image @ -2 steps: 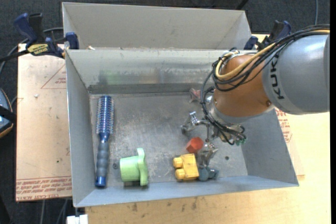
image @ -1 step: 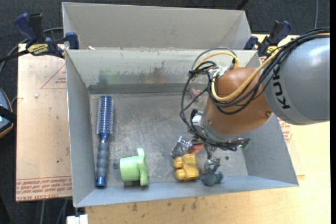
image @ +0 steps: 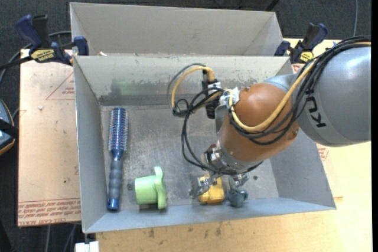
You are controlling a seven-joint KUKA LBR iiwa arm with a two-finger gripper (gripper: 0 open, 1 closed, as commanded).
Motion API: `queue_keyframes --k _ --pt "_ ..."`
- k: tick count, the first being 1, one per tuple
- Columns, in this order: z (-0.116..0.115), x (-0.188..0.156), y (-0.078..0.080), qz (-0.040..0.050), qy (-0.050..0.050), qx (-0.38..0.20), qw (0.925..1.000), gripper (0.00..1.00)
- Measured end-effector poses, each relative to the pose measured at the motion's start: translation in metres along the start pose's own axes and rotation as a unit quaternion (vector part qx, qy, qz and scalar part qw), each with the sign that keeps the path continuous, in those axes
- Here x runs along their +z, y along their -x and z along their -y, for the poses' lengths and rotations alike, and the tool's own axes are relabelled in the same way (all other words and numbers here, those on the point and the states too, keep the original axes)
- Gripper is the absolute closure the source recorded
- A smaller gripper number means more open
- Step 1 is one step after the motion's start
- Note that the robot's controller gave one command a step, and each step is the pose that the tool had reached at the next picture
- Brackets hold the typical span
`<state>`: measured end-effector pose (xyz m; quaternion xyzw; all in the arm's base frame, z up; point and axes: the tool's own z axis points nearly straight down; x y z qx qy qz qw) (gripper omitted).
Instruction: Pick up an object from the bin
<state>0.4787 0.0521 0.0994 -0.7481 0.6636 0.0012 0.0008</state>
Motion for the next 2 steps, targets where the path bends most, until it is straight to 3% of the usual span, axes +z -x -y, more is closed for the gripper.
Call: queue_keyframes --k 1,2 --pt "0.013 0.027 -0.027 0.0015 -0.001 0.024 0.9997 0.0" --pt "0.001 0.027 -0.017 -0.0029 -0.002 -0.09 0.9959 0.0"
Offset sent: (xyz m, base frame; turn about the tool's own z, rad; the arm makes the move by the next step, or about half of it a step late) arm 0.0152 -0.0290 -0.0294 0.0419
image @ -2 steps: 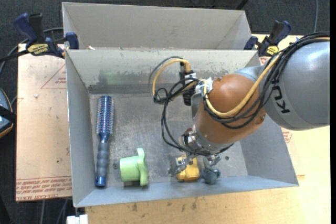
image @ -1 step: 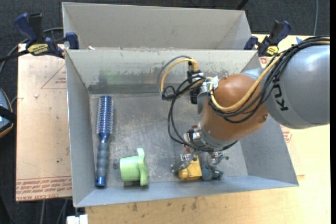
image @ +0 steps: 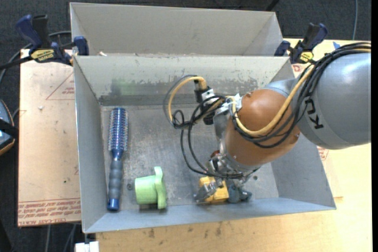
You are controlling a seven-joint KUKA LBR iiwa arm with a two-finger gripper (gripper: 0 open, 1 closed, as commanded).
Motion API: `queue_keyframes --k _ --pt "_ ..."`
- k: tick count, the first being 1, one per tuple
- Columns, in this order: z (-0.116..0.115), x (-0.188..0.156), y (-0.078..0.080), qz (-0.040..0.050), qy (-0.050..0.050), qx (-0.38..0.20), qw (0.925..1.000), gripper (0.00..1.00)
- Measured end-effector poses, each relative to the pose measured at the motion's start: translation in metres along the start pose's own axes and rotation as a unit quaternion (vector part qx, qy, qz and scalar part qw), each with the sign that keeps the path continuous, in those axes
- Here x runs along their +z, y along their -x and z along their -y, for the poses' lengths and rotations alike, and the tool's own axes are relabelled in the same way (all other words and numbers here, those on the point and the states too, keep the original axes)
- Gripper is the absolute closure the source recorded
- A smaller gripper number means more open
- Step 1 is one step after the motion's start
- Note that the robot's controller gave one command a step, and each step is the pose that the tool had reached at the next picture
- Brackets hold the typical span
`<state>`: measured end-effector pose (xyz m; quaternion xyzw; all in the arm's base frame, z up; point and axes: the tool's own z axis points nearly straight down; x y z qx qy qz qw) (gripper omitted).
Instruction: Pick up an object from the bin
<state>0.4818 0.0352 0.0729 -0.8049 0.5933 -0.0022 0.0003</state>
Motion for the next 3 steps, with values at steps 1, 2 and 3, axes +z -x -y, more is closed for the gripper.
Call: queue_keyframes --k 1,2,3 --pt "0.001 -0.002 0.0 0.0 -0.001 0.0 1.0 1.0" --pt "0.003 -0.004 0.0 0.0007 0.001 0.002 1.0 1.0" --pt "0.005 -0.089 0.0 0.002 -0.002 0.005 1.0 1.0"
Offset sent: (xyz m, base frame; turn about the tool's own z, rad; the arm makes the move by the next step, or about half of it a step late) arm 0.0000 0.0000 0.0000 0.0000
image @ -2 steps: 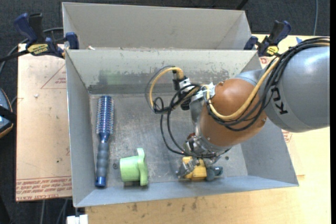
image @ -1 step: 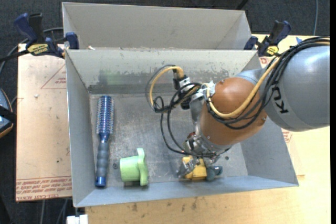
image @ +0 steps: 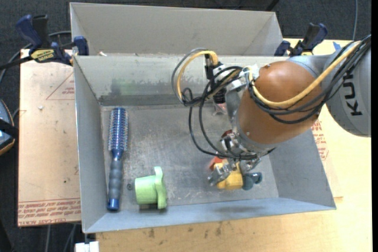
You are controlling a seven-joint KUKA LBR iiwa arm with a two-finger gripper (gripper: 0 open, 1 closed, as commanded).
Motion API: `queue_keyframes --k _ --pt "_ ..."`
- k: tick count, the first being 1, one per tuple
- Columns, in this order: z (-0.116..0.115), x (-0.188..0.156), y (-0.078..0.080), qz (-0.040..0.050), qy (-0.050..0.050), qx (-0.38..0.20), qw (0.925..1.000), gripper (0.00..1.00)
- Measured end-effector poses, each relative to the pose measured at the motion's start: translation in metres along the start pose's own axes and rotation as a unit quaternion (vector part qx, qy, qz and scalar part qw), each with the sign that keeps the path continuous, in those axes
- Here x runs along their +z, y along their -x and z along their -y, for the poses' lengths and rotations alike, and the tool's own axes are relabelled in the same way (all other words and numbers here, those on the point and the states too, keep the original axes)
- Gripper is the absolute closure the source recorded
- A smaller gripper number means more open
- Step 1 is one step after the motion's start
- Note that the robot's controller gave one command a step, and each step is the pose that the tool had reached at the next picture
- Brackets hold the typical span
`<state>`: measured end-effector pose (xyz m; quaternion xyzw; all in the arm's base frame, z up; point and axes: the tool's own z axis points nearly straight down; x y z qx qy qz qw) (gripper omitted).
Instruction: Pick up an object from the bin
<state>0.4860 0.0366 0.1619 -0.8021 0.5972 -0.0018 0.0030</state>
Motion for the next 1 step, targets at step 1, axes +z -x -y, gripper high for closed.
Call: queue_keyframes --k 1 --pt "0.0012 -0.0329 0.001 0.0006 0.001 0.002 1.0 1.0"
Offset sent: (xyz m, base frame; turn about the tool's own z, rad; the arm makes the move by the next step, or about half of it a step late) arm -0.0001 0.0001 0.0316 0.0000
